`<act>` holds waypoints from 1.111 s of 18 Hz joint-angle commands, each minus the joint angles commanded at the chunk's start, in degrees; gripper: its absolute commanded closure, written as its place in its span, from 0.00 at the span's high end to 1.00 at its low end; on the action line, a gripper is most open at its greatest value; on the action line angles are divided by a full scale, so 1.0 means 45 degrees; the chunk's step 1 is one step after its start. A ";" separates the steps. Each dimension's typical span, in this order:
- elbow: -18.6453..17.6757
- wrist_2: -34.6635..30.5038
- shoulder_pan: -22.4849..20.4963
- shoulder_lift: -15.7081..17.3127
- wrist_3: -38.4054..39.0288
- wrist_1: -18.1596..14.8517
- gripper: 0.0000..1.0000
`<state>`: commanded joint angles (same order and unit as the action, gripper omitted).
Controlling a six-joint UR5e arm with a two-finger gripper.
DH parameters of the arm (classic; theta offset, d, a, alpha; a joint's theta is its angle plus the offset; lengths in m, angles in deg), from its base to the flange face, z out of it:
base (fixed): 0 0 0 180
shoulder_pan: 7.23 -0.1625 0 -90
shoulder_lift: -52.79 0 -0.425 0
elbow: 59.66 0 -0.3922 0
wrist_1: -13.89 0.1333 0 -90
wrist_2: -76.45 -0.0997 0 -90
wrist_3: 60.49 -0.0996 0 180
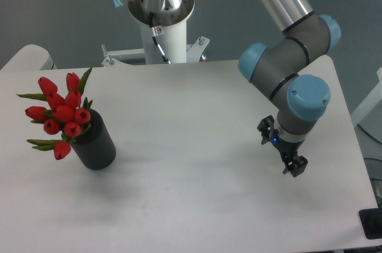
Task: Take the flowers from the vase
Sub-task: 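Move the open gripper across the table toward the red tulip stems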
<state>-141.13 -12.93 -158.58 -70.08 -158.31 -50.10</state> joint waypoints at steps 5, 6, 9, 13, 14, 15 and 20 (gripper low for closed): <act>-0.0019 0.0117 0.0000 0.0117 0.0058 -0.0098 1.00; -0.0078 0.0137 0.0000 0.0156 0.0117 -0.0117 1.00; -0.0585 0.0176 0.0039 0.0370 0.0370 -0.0078 1.00; -0.1150 0.1849 0.0098 0.1034 0.1109 -0.0059 1.00; -0.1384 0.2513 0.0098 0.1229 0.1461 -0.0020 1.00; -0.1580 0.3080 0.0059 0.1462 0.1581 0.0000 1.00; -0.3082 0.4879 -0.0039 0.2770 0.1524 0.0078 1.00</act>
<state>-155.00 9.02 -158.75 -57.62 -151.45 -49.75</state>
